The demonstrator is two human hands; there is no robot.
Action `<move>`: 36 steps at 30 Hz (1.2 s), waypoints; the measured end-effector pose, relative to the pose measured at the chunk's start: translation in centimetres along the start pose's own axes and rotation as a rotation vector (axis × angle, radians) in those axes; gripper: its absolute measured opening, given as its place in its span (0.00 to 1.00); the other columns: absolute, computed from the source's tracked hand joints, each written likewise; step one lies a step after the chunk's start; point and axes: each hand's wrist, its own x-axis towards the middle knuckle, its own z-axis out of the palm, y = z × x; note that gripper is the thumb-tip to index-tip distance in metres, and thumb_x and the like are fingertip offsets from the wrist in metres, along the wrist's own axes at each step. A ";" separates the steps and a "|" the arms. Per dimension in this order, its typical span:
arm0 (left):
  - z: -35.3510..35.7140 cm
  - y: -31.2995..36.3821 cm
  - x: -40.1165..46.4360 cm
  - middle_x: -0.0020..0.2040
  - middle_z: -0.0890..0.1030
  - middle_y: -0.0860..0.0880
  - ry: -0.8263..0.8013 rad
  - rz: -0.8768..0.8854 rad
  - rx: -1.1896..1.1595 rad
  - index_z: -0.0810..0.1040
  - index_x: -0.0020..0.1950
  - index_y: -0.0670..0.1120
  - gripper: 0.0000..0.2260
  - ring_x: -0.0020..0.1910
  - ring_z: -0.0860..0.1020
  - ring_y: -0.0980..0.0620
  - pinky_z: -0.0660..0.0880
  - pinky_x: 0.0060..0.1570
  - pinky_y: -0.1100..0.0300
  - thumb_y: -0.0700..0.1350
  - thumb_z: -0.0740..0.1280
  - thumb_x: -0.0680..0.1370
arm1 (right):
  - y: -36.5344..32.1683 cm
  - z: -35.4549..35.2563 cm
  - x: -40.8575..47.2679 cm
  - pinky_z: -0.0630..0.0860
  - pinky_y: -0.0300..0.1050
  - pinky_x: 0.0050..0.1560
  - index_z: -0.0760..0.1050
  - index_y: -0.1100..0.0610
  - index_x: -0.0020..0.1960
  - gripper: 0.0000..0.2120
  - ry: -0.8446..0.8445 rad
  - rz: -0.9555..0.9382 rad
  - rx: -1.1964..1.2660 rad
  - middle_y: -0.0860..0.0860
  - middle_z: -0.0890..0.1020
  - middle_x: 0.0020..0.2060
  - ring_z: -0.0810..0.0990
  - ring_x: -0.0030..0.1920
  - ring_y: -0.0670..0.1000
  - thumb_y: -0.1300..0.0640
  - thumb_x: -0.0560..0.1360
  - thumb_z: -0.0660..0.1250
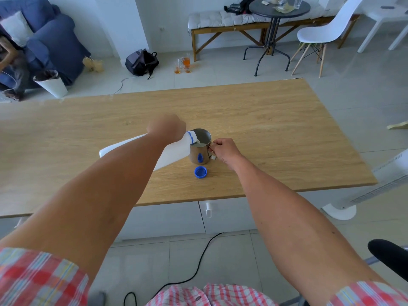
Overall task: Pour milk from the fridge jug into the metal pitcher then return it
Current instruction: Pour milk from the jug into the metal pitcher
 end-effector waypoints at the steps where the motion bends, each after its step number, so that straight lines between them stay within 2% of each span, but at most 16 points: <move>1: 0.0 0.0 -0.1 0.46 0.77 0.44 0.001 0.003 0.009 0.77 0.54 0.43 0.12 0.46 0.77 0.43 0.70 0.46 0.50 0.46 0.56 0.82 | 0.0 0.0 0.0 0.69 0.37 0.33 0.81 0.72 0.51 0.12 0.002 -0.002 -0.001 0.55 0.81 0.40 0.73 0.34 0.45 0.63 0.82 0.63; 6: 0.0 0.1 -0.1 0.41 0.75 0.45 -0.002 0.005 0.015 0.77 0.54 0.43 0.12 0.46 0.77 0.42 0.71 0.46 0.50 0.45 0.56 0.82 | 0.0 0.0 -0.1 0.70 0.35 0.32 0.81 0.71 0.51 0.12 0.004 0.003 0.016 0.55 0.82 0.40 0.75 0.35 0.47 0.64 0.82 0.62; 10: -0.1 0.2 -0.2 0.41 0.75 0.45 -0.003 -0.001 0.015 0.77 0.54 0.43 0.12 0.45 0.77 0.42 0.70 0.45 0.50 0.46 0.56 0.81 | -0.1 0.0 -0.3 0.69 0.28 0.26 0.81 0.72 0.51 0.12 0.007 -0.002 0.025 0.56 0.81 0.40 0.74 0.32 0.45 0.65 0.82 0.62; 13: -0.1 0.2 -0.2 0.42 0.76 0.45 0.000 0.008 0.024 0.77 0.54 0.42 0.12 0.45 0.77 0.43 0.71 0.45 0.50 0.45 0.56 0.81 | -0.1 -0.1 -0.2 0.70 0.32 0.29 0.81 0.71 0.52 0.12 0.001 -0.003 0.021 0.55 0.82 0.40 0.74 0.33 0.44 0.64 0.83 0.62; 22: -0.1 0.2 -0.3 0.42 0.75 0.45 0.006 0.019 0.029 0.77 0.53 0.42 0.12 0.46 0.77 0.43 0.74 0.47 0.49 0.45 0.56 0.82 | -0.2 -0.2 -0.4 0.69 0.28 0.25 0.81 0.72 0.52 0.12 -0.004 -0.002 0.027 0.57 0.81 0.41 0.73 0.32 0.45 0.65 0.83 0.61; 26: 0.0 0.1 0.0 0.42 0.76 0.45 0.001 0.006 0.015 0.77 0.52 0.43 0.12 0.44 0.77 0.43 0.70 0.44 0.51 0.46 0.56 0.81 | -0.3 -0.2 -0.5 0.69 0.26 0.23 0.81 0.72 0.53 0.12 -0.014 0.011 0.051 0.58 0.81 0.41 0.74 0.33 0.45 0.66 0.83 0.61; 36: -0.1 0.2 0.0 0.41 0.75 0.45 -0.009 0.001 0.030 0.77 0.52 0.43 0.12 0.45 0.77 0.42 0.70 0.45 0.50 0.46 0.55 0.81 | -0.4 -0.2 -0.6 0.67 0.26 0.23 0.81 0.72 0.53 0.12 -0.014 0.009 0.043 0.57 0.81 0.40 0.73 0.32 0.45 0.65 0.83 0.61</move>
